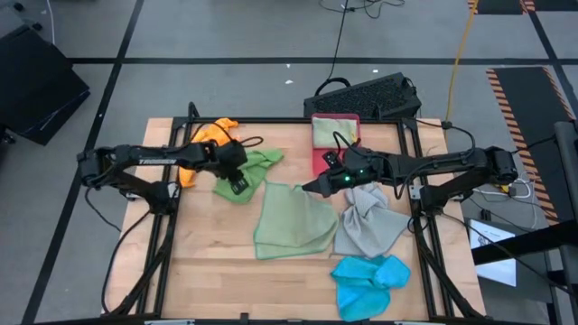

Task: Fold microfiber towels
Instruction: Fold the light green microfiber cloth

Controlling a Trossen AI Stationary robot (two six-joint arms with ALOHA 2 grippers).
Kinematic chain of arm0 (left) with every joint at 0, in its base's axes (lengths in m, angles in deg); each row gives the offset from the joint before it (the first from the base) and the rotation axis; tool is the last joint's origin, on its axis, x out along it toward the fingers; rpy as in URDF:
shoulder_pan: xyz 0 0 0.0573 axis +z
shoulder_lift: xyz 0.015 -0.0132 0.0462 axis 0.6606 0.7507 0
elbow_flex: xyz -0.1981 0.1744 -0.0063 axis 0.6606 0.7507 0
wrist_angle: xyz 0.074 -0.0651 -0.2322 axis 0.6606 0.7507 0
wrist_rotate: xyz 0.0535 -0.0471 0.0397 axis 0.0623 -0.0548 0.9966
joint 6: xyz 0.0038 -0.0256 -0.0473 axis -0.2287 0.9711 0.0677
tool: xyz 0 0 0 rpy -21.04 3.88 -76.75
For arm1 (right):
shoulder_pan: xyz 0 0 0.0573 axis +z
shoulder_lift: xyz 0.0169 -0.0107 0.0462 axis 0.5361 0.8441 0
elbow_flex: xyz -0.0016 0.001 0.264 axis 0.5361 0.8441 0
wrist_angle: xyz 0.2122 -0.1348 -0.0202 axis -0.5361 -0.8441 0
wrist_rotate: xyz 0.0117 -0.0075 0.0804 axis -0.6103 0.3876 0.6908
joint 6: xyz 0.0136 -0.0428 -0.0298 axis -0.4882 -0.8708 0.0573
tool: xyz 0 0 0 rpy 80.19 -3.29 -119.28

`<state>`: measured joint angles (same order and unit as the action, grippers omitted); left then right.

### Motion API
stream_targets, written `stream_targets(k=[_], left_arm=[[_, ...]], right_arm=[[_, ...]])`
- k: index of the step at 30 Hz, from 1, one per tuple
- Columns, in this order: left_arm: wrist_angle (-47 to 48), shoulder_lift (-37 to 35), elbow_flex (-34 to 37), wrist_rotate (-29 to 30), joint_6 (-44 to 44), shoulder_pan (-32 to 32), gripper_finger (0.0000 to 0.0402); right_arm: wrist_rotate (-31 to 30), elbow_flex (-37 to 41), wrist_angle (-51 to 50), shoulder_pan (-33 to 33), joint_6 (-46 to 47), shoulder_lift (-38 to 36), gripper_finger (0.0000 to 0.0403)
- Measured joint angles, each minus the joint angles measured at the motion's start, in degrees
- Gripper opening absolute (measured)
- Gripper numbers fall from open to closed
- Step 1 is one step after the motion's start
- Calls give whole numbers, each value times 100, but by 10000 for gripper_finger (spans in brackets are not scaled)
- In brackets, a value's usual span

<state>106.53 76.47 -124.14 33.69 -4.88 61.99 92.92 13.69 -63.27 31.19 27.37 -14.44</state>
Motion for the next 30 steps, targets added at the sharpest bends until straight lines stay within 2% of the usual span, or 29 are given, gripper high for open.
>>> stream_targets(k=[3,6,9,12,15,18,24,30], left_arm=[[-256,-161,-81,-274,-277,-269,115],[-863,-135,-47,-100,-679,-610,154],[-1458,215,-30,435,-1063,-782,200],[-1856,759,-63,412,-1348,-716,227],[-1991,1319,-209,166,-1495,-598,226],[-1992,1737,-384,45,-1730,-543,209],[-2090,2132,-716,-334,-2467,-596,185],[-2042,2459,-740,-340,-2501,-510,184]], right_arm=[[3,0,0,0,-41,0,0],[4,0,0,0,-55,0,0],[2,0,0,-4,-106,0,0],[2,0,-17,-4,-118,0,0],[4,0,-55,-4,-118,0,0],[3,0,-46,-4,-153,0,0],[-2,0,-66,-4,-264,0,0],[-4,0,-83,-4,-359,0,0]])
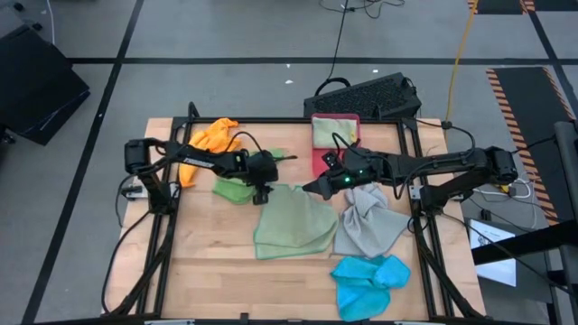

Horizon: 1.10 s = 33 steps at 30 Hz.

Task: Fold microfiber towels
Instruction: Fold the light green microfiber cloth

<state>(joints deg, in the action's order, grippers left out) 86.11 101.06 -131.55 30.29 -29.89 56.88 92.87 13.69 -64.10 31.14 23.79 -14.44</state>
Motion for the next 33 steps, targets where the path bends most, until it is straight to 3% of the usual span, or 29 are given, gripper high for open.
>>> stream_targets(k=[4,7,11,14,18,27,33], left_arm=[[335,2,-18,-112,-5,21,183],[376,0,-16,-234,-235,21,160],[410,2,-12,-404,-508,-9,80],[615,-47,-14,-419,-436,-28,16],[1292,-542,36,-170,-51,-80,7],[2090,-2683,12,614,1090,-488,4],[2741,-3571,12,1375,1741,-657,3]], right_arm=[[0,0,-4,2,-1,0,0],[-2,0,-16,0,-42,0,0],[-45,0,-42,-22,-143,0,0],[-424,10,-80,-8,-206,0,0],[-1089,252,43,22,-344,0,0],[-2516,1187,1439,3,-562,49,0],[-2687,1270,2392,-108,-1261,602,20]])
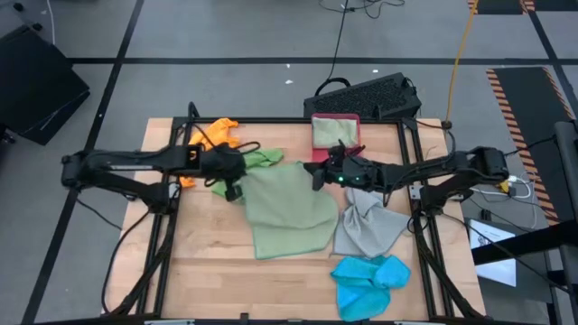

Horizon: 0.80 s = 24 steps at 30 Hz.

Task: Fold microfiber towels
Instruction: Fold the light green microfiber cloth

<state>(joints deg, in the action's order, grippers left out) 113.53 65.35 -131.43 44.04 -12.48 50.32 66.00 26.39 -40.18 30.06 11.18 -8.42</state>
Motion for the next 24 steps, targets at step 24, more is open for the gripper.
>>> stream_targets(k=[24], left_arm=[[136,244,-2,343,-247,492,9]], right_arm=[[1127,-1023,-2910,1577,2048,1122,48]])
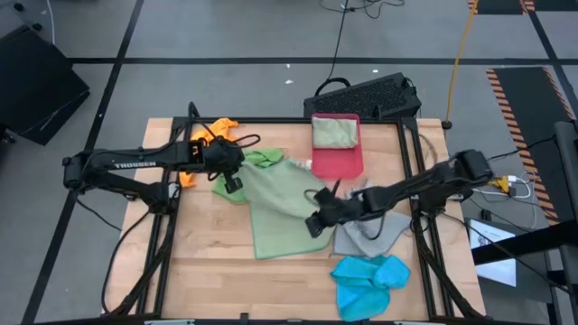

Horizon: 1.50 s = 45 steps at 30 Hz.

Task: Fold microfiber towels
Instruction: Fold the light green microfiber cloth

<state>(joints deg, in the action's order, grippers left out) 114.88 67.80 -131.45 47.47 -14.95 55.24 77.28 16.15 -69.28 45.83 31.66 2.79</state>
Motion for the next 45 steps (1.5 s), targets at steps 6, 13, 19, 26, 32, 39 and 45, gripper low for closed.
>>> stream_targets(k=[6,13,19,26,32,39,45], left_arm=[[7,0,0,-11,16,-6,9],[4,0,0,-13,-9,-9,9],[-29,0,0,7,-9,-9,10],[-214,0,-2,81,-28,-3,10],[-236,0,-2,87,0,-3,10],[-299,0,-2,88,-3,-3,10],[-300,-2,-2,53,28,-3,10]], right_arm=[[711,-266,-172,7,158,893,14],[1131,-262,665,-5,833,1462,1],[1078,-274,2701,180,1935,2119,1],[1590,-576,2378,108,1540,2169,1],[1560,-867,668,-95,576,1370,1],[1255,-854,-2000,-145,-630,982,1],[1392,-558,-1657,11,-788,1165,1]])
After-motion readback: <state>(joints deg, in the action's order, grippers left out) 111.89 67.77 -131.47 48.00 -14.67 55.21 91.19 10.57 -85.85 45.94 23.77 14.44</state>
